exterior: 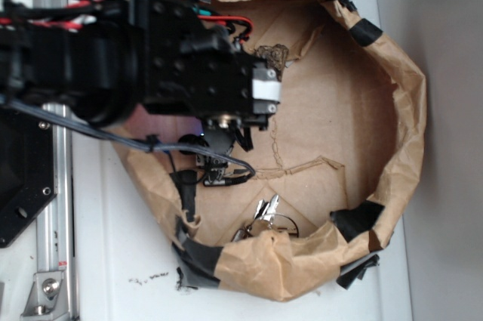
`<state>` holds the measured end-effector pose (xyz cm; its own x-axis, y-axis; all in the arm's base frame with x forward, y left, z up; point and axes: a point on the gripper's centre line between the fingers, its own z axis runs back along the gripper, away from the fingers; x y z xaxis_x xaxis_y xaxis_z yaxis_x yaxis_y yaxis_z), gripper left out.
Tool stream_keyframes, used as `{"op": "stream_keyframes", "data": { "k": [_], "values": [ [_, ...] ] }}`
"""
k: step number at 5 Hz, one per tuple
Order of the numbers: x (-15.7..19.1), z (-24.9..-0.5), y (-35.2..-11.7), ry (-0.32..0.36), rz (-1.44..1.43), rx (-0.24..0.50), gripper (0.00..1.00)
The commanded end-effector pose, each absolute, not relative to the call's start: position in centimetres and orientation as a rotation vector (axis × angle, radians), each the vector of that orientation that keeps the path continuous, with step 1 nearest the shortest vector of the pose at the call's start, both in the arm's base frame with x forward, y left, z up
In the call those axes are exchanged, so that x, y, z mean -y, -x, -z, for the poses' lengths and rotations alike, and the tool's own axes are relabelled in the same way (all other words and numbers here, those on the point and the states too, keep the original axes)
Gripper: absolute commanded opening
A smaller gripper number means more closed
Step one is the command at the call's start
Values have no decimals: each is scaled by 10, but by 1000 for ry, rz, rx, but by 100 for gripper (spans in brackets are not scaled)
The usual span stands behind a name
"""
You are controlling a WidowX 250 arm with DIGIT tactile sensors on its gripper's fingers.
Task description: Grab the black box.
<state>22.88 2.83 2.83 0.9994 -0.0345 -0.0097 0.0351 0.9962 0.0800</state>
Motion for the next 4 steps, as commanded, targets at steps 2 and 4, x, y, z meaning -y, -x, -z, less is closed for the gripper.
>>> {"op": "stream_keyframes", "data": {
  "k": [2, 4],
  "values": [
    [-50, -68, -236, -45, -27, 97, 0],
    [-46, -67, -239, -67, -27, 97, 0]
  ]
}}
